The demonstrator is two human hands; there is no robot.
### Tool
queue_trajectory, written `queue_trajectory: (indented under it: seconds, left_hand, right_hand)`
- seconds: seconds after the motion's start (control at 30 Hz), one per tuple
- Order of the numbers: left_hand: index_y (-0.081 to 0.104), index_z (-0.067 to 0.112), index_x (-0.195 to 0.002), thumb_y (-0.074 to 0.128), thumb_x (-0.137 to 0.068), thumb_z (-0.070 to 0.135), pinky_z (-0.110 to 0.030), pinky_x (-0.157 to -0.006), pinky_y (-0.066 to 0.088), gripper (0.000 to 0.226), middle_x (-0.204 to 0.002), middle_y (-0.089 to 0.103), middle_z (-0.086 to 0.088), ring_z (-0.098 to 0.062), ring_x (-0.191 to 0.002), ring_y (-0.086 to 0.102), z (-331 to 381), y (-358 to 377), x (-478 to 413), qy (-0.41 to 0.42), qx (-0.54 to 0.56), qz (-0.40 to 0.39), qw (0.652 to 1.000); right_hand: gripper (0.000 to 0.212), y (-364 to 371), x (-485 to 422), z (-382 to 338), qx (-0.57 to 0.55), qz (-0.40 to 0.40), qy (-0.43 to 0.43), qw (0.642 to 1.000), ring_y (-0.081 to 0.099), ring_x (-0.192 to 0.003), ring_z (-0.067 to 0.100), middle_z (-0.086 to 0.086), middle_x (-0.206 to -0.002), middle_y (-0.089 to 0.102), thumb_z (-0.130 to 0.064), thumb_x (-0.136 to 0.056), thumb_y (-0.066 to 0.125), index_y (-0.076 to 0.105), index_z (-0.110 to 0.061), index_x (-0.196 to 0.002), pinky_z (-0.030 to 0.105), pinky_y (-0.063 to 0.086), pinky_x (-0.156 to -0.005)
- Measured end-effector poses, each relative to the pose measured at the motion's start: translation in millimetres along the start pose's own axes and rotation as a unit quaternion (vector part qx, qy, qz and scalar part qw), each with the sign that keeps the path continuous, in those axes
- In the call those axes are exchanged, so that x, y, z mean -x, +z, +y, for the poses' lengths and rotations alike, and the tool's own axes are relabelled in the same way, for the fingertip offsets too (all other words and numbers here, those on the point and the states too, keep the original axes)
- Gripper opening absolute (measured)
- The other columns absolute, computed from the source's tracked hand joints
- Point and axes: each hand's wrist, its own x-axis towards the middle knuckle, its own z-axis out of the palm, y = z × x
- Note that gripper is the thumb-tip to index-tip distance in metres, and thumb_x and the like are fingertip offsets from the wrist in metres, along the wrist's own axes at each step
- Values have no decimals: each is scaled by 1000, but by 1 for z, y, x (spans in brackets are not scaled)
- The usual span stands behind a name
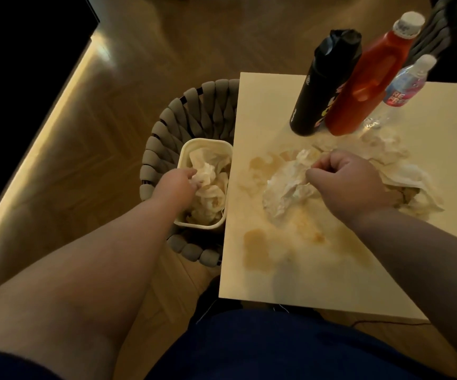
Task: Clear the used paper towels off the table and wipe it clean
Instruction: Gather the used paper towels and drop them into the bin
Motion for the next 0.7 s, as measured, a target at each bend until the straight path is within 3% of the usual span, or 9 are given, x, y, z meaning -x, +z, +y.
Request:
queue_trajectory:
  seconds: [0.17,0.27,0.4,0.5,0.6,0.7]
  left_hand:
    - [56,22,-144,61,-101,27,-34,-83,59,43,-131,65,1,-17,-110,65,-14,-14,15,49,60,101,992]
    - [58,20,-141,61,-101,25,-23,-74,52,40,-116,64,7,-7,-95,61,-21,-31,32,72,71,116,988]
    - [56,21,-142,62,-101,25,-30,-84,58,42,-123,65,2,-11,-104,63,-37,-51,52,82,77,131,985]
    - [57,23,-141,62,-100,25,-22,-75,55,42,-120,65,3,-4,-95,63,-47,-56,65,84,81,131,984]
    - [55,23,-143,64,-99,25,-20,-74,53,44,-122,62,7,-4,-96,63,-47,-56,76,88,101,119,984]
    - [55,24,-144,66,-98,27,-36,-88,59,47,-125,61,9,-11,-110,63,-42,-52,83,99,113,90,985]
  right_hand:
    - [9,27,3,-14,-18,-35,-9,999,64,-75,15,0,-78,67,-24,-90,67,69,-21,-82,24,49,-59]
    - [9,58,-1,-33,-24,-57,-27,998,63,-74,11,-3,-79,66,-25,-92,66,70,-23,-84,20,50,-58]
    - [8,101,-12,-51,-14,-72,-74,995,63,-71,11,-4,-76,66,-24,-89,65,70,-22,-83,27,57,-61]
    - [9,128,-22,-51,49,-98,-97,989,63,-73,12,-7,-78,65,-25,-90,63,71,-22,-86,26,52,-60]
    - [24,145,-26,-39,83,-153,-70,982,65,-88,15,-5,-100,70,-28,-92,64,75,-23,-112,29,56,-73]
    - [38,144,-25,-24,95,-155,-64,981,63,-99,14,-4,-119,69,-31,-92,66,68,-25,-130,26,51,-76]
